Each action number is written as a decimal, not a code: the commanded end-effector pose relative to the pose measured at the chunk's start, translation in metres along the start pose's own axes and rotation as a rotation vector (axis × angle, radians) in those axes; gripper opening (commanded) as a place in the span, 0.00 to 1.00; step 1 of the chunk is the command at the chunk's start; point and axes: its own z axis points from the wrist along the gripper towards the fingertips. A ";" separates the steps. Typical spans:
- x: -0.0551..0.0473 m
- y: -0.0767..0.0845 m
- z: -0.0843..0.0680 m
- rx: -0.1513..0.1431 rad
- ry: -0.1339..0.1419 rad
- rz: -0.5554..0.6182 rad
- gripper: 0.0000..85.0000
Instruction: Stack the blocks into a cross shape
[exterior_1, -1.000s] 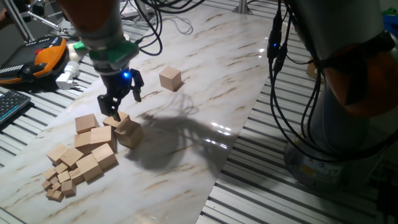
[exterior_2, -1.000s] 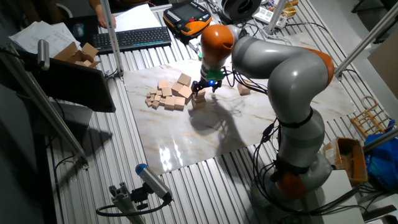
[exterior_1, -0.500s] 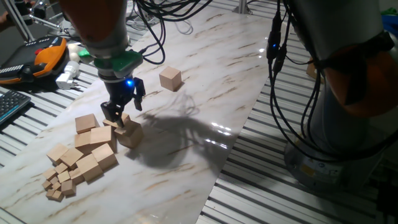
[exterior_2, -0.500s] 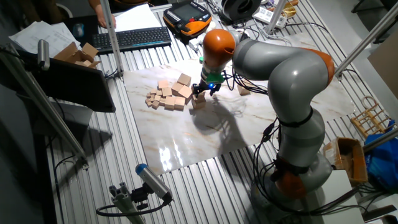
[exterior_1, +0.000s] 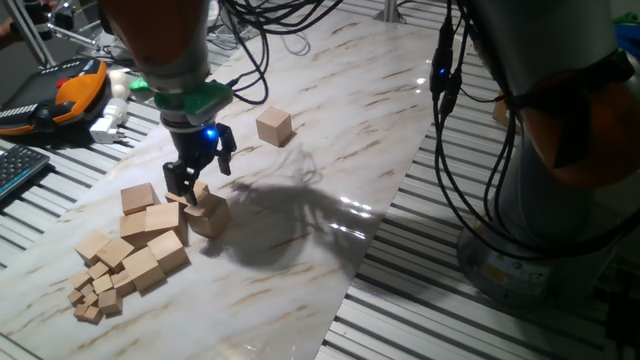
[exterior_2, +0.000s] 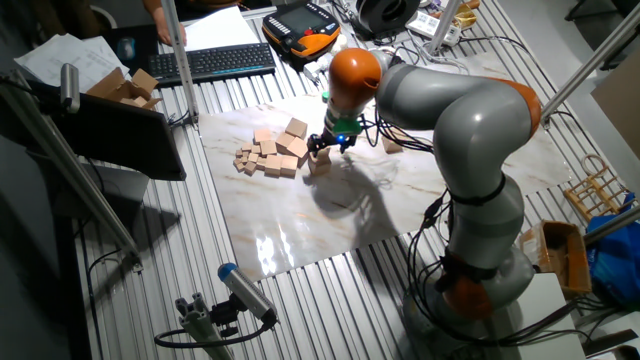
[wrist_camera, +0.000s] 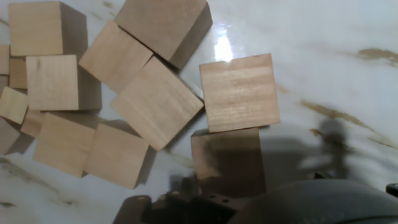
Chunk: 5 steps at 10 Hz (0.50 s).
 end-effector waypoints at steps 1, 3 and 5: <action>0.000 0.000 0.000 0.005 0.001 -0.007 1.00; 0.000 0.000 0.000 0.017 -0.016 0.006 1.00; 0.000 0.000 0.000 0.064 0.045 0.002 1.00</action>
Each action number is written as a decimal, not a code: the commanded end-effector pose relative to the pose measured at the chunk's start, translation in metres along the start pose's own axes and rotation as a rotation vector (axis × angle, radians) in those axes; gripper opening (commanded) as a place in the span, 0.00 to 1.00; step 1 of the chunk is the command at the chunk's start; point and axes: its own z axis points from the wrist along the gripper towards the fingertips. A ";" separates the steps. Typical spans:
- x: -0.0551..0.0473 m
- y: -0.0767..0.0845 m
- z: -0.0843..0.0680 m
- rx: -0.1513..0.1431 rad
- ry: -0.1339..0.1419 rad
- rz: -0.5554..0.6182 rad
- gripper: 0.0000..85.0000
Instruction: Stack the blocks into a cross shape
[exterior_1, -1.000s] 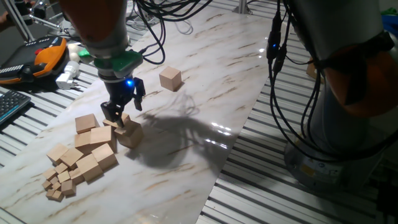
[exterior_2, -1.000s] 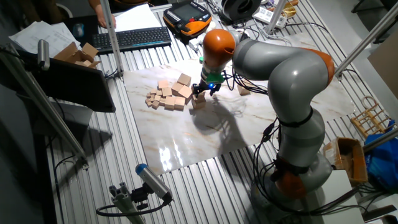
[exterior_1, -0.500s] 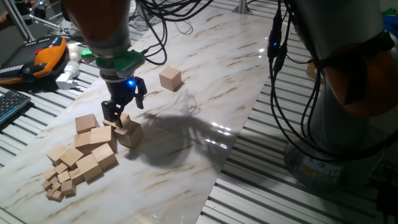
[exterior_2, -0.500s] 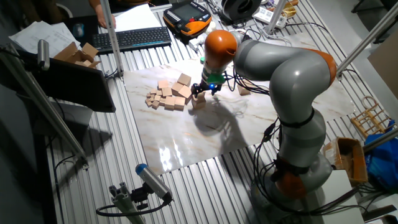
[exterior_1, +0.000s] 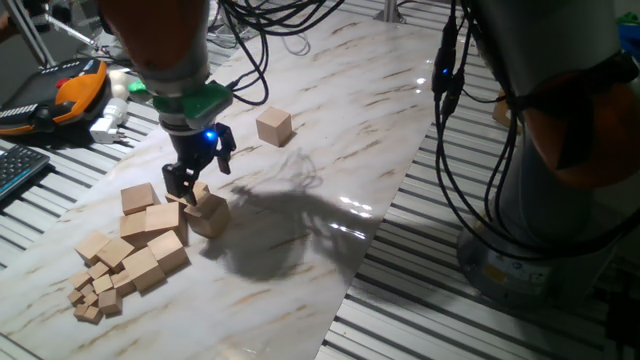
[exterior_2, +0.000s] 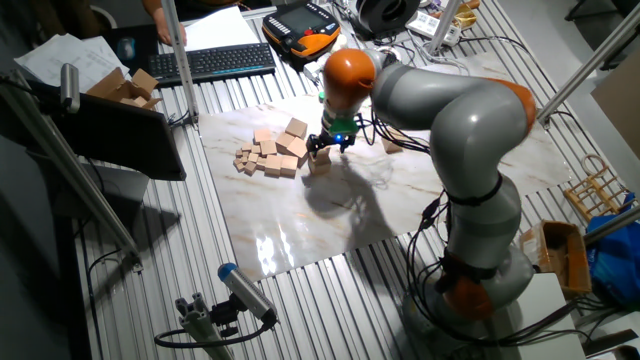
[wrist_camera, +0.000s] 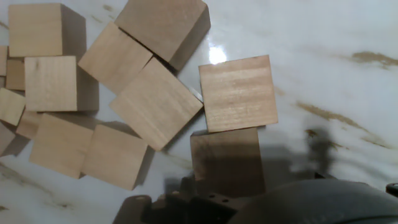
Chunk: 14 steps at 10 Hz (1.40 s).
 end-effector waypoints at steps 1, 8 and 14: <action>0.000 0.000 0.000 0.002 0.038 -0.011 1.00; -0.001 0.021 0.026 -0.002 -0.015 0.007 1.00; -0.005 0.021 0.047 0.026 -0.030 -0.017 1.00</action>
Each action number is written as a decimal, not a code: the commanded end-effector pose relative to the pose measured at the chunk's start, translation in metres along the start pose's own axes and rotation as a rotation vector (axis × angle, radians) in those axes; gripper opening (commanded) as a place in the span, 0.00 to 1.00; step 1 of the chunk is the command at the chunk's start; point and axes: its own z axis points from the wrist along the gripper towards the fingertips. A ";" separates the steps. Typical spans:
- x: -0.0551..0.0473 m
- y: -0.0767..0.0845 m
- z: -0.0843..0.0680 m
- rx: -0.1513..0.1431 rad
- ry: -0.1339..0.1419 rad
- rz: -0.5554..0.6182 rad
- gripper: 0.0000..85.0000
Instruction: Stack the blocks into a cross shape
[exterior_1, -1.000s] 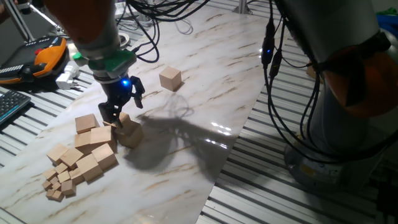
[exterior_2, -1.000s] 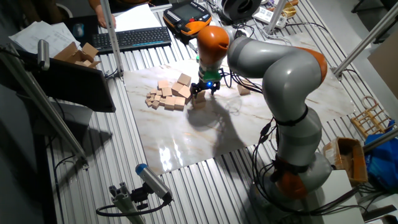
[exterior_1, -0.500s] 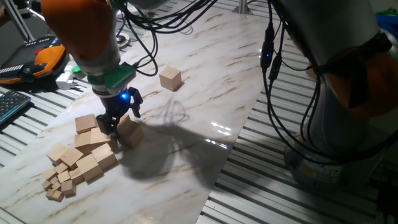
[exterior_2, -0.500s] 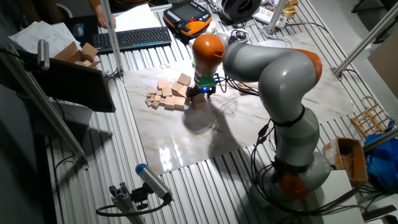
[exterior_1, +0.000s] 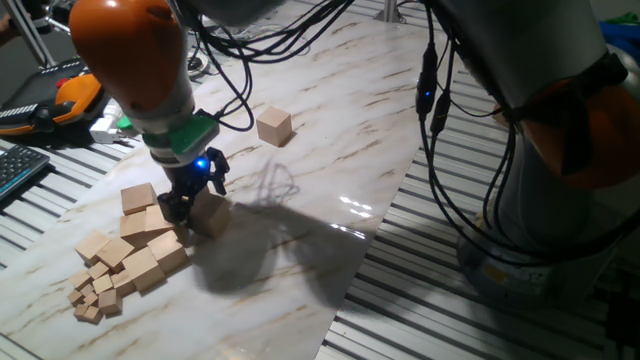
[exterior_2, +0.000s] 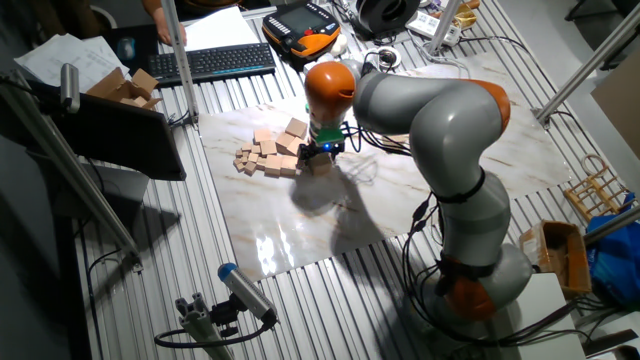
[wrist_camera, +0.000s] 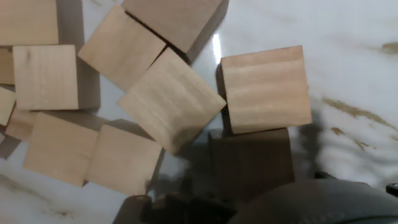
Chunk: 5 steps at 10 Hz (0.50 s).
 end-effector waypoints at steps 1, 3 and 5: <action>0.000 0.000 0.000 0.008 0.002 0.000 0.80; -0.001 -0.002 0.001 0.035 0.006 -0.040 0.60; -0.003 -0.011 0.007 0.029 0.026 -0.088 0.00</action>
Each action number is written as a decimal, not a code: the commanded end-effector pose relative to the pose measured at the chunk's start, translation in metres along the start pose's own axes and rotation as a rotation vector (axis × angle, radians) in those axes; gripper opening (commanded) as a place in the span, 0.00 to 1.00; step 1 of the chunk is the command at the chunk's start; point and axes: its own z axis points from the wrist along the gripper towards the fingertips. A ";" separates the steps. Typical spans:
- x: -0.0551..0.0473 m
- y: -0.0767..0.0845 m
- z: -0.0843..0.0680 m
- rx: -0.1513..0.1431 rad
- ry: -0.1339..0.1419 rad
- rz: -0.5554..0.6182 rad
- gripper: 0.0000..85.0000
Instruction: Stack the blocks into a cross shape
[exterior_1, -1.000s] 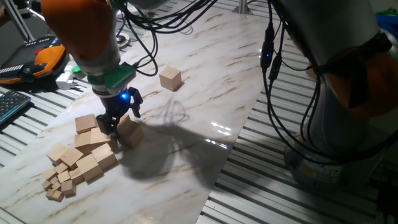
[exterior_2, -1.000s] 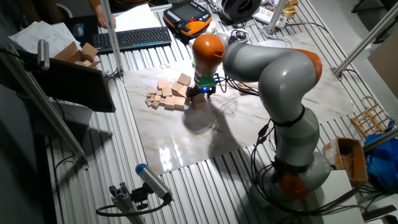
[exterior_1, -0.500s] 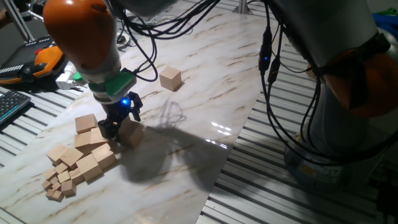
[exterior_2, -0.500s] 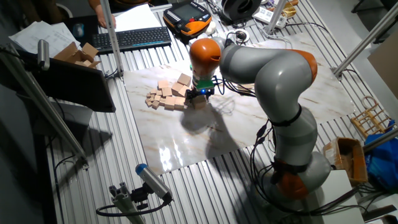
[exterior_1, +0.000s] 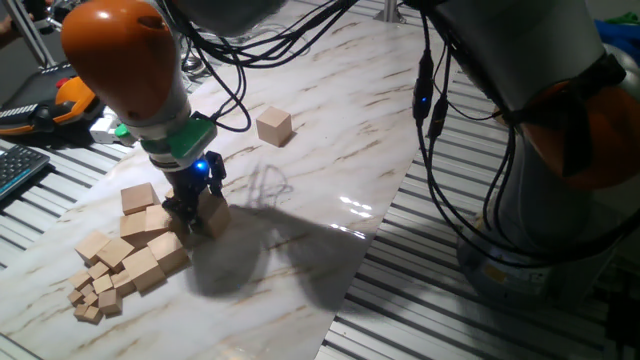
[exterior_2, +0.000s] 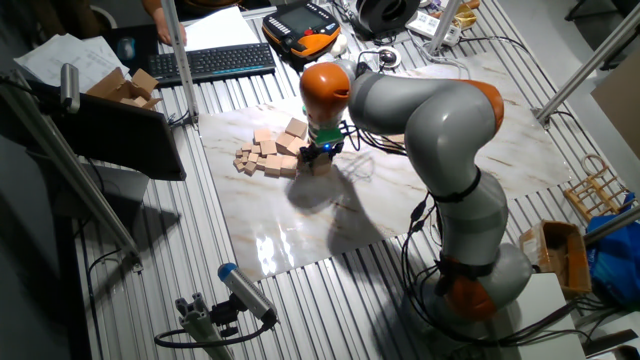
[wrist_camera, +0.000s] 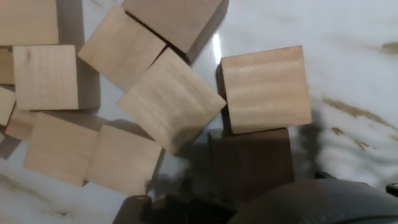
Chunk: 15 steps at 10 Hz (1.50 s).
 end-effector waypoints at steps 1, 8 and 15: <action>0.001 -0.007 0.003 -0.008 0.016 -0.008 0.00; -0.004 -0.104 -0.023 0.018 0.024 -0.116 0.00; -0.001 -0.197 -0.022 0.106 -0.003 -0.165 0.00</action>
